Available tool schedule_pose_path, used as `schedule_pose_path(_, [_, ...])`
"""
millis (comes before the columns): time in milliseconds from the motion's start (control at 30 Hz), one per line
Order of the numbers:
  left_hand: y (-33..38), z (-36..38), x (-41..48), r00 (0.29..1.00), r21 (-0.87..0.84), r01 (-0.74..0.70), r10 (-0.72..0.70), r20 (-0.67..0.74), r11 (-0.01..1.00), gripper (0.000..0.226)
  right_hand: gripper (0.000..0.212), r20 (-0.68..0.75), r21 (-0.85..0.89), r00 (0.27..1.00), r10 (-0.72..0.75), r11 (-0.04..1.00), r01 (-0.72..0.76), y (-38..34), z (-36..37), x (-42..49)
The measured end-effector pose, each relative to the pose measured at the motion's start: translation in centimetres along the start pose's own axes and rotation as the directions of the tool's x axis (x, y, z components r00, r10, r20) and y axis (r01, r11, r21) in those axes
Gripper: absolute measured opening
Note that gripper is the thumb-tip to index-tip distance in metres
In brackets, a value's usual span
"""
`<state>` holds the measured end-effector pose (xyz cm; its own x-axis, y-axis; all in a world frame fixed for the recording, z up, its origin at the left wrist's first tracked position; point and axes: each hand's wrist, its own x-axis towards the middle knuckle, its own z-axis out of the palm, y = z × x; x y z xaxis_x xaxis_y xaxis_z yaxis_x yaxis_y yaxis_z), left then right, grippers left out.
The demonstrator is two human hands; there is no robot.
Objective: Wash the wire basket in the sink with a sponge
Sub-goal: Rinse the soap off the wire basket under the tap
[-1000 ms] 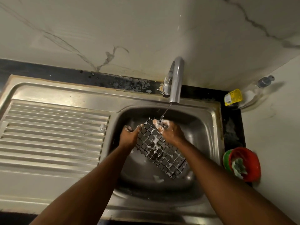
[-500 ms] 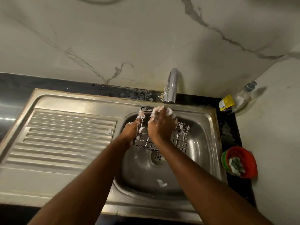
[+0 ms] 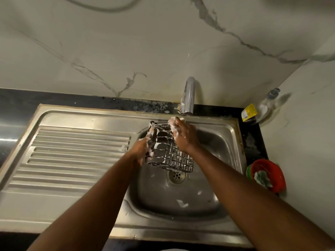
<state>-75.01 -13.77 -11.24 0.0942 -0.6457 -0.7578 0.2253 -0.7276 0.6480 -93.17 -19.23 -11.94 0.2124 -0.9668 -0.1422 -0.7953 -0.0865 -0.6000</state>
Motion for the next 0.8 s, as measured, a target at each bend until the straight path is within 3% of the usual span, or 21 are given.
schedule_pose_path(100, [-0.5, 0.5, -0.3, 0.994, -0.008, 0.046, -0.045, 0.095, 0.999, 0.043, 0.025, -0.071, 0.129, 0.99, 0.121, 0.985, -0.111, -1.7, 0.8, 0.6])
schedule_pose_path(233, [0.0, 1.6, -0.9, 0.98, 0.093, -0.106, 0.088, 0.179, 0.99, 0.04, 0.033, -0.103, 0.247, 0.935, 0.34, 0.919, -0.307, -1.4, 1.9, 0.6])
schedule_pose_path(300, [1.0, 2.2, -0.3, 0.974, 0.158, -0.176, 0.149, 0.171, 0.972, 0.039, 0.034, -0.107, 0.224, 0.932, 0.347, 0.921, -0.317, -0.6, 1.9, 0.2])
schedule_pose_path(433, [2.4, 3.8, 1.7, 0.954, 0.326, -0.292, 0.3, 0.026, 0.899, 0.039, 0.03, -0.075, 0.061, 0.963, 0.26, 0.965, -0.256, -1.4, 1.5, 0.3])
schedule_pose_path(533, [1.5, 4.5, 3.0, 0.905, 0.421, -0.42, 0.404, 0.13, 0.804, 0.032, 0.031, -0.134, -0.18, 0.98, 0.151, 0.968, -0.173, -3.5, 1.4, 0.0])
schedule_pose_path(667, [0.8, 5.1, 2.6, 0.916, 0.28, -0.401, 0.385, 0.112, 0.873, 0.032, 0.039, -0.079, -0.283, 0.997, -0.02, 0.959, -0.004, -2.4, 1.5, -1.0])
schedule_pose_path(733, [0.4, 5.6, 2.3, 0.916, 0.256, -0.401, 0.387, 0.106, 0.88, 0.037, 0.033, -0.053, -0.236, 0.998, 0.035, 0.971, -0.046, -1.6, 0.7, -0.9])
schedule_pose_path(800, [-0.4, 5.8, 2.7, 0.9, 0.289, -0.436, 0.419, 0.122, 0.852, 0.042, 0.037, 0.019, -0.208, 0.974, 0.227, 0.954, -0.218, -1.8, -0.6, 0.2])
